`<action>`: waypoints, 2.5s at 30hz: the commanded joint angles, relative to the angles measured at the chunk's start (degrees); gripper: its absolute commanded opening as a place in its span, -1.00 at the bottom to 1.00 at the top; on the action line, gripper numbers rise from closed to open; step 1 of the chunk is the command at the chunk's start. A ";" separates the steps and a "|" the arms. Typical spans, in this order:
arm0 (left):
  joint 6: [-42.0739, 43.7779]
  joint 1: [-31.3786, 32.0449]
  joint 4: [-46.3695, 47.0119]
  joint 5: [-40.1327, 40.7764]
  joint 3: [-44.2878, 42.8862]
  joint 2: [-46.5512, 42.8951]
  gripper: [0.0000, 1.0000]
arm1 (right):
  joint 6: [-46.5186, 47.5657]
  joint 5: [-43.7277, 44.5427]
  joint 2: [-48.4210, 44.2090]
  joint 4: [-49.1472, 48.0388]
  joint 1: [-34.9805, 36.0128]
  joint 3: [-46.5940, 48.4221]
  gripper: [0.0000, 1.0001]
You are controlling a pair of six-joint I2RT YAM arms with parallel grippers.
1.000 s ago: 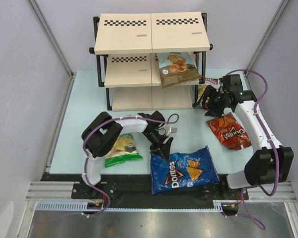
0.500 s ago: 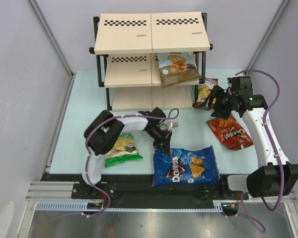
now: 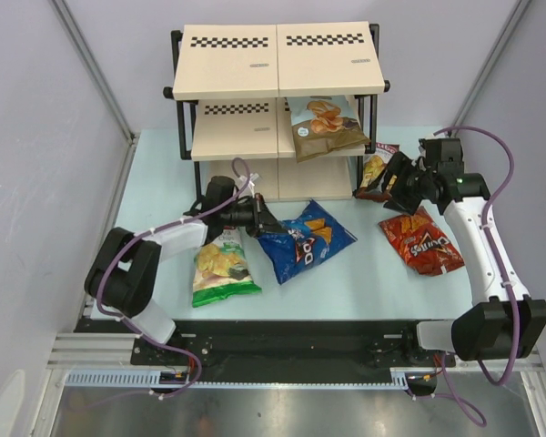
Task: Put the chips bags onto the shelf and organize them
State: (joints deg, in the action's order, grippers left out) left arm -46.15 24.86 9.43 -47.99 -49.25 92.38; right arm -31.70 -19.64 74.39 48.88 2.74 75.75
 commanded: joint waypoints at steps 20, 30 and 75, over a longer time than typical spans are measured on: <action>-11.41 -0.61 14.73 6.87 -2.32 -11.43 -1.00 | -1.43 -4.53 3.31 -0.02 0.51 -0.07 0.46; -13.18 1.15 18.00 4.12 -12.88 -8.71 -1.00 | -10.03 -9.18 2.34 -5.11 -1.34 -0.16 0.43; -17.13 8.00 1.11 22.59 10.95 -7.85 -0.35 | -13.74 -22.10 7.44 7.71 5.26 -10.43 0.79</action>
State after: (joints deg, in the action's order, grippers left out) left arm -62.76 29.61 9.80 -24.60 -31.81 78.52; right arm -43.07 -35.97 85.91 51.16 8.84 67.81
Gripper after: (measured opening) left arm 0.397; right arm 0.896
